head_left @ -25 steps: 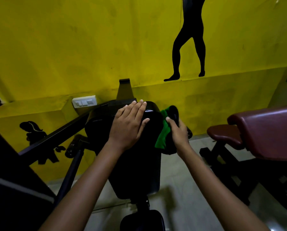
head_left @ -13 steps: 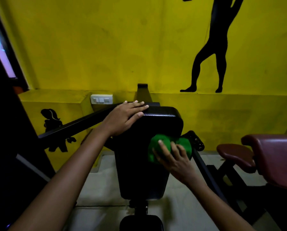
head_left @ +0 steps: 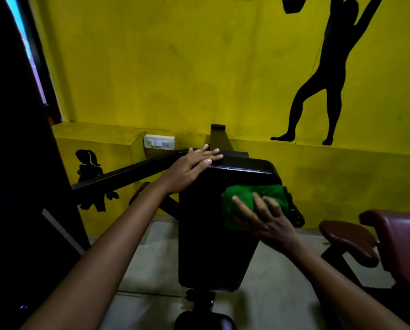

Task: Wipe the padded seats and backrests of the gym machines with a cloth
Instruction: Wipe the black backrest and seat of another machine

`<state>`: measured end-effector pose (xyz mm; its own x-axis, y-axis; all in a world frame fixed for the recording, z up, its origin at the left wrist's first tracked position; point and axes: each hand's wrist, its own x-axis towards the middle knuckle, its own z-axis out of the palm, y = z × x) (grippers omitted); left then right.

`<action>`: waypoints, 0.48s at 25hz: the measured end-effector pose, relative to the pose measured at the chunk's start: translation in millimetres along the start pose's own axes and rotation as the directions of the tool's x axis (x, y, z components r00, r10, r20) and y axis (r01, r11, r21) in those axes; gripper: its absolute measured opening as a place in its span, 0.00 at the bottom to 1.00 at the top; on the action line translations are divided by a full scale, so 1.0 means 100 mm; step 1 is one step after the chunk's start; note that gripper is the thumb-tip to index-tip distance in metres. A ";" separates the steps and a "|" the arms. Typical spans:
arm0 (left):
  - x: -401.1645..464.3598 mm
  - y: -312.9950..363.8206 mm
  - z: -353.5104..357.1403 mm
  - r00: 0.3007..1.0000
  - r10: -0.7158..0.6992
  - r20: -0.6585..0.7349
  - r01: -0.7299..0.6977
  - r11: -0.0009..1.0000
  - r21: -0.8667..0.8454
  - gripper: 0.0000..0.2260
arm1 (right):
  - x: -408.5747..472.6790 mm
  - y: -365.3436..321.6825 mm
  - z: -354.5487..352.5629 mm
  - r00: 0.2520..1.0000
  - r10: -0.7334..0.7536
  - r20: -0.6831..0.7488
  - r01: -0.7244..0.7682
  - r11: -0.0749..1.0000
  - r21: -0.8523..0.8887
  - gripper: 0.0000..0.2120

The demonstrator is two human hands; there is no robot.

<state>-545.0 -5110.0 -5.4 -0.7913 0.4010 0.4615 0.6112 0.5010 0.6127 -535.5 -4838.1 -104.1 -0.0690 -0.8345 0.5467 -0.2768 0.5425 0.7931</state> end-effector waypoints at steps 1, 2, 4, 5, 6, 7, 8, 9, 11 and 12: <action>0.00 0.00 0.00 1.000 -0.002 0.009 0.002 1.000 0.002 0.16 | -0.09 -0.05 -0.01 0.993 -0.095 0.068 0.095 0.995 0.015 0.28; 0.00 -0.01 0.00 1.000 -0.001 0.019 0.001 1.000 0.007 0.16 | -0.09 -0.05 -0.03 0.981 -0.156 0.112 0.152 0.988 0.040 0.30; 0.01 -0.02 -0.02 1.000 -0.001 0.026 0.000 1.000 0.012 0.16 | 0.12 0.11 -0.08 0.985 -0.145 0.089 0.136 0.985 0.107 0.27; 0.01 -0.03 -0.03 1.000 -0.001 0.026 0.001 1.000 0.001 0.16 | 0.29 0.21 -0.13 0.996 -0.068 0.057 0.060 0.989 0.135 0.25; 0.01 -0.02 -0.04 1.000 0.000 0.024 0.000 1.000 -0.016 0.15 | 0.46 0.31 -0.16 0.999 0.047 0.024 -0.049 0.989 0.138 0.24; 0.01 -0.03 -0.04 1.000 0.000 0.021 0.001 0.999 -0.040 0.15 | 0.60 0.37 -0.16 0.987 0.159 -0.005 -0.157 0.980 0.126 0.24; 0.01 -0.04 -0.04 1.000 0.000 0.020 0.002 0.998 -0.057 0.15 | 0.68 0.35 -0.16 0.972 0.232 -0.026 -0.228 0.968 0.107 0.25; 0.00 -0.05 -0.05 1.000 -0.001 0.022 0.002 0.998 -0.059 0.15 | 0.67 0.26 -0.13 0.969 0.244 -0.040 -0.239 0.967 0.093 0.24; -0.01 -0.07 -0.08 0.999 0.000 0.042 0.001 0.999 -0.042 0.16 | 0.49 -0.02 -0.07 0.996 0.089 -0.029 -0.087 0.993 0.078 0.23; -0.01 -0.07 -0.11 0.998 -0.001 0.061 0.003 0.999 -0.038 0.16 | 0.35 -0.14 -0.05 0.999 -0.032 0.020 0.030 0.996 0.083 0.23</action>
<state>-548.7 -5122.3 -3.8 -0.7896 0.4466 0.4208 0.6075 0.4726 0.6384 -529.3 -4875.0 -94.8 -0.0796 -0.8531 0.5157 -0.3573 0.5074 0.7842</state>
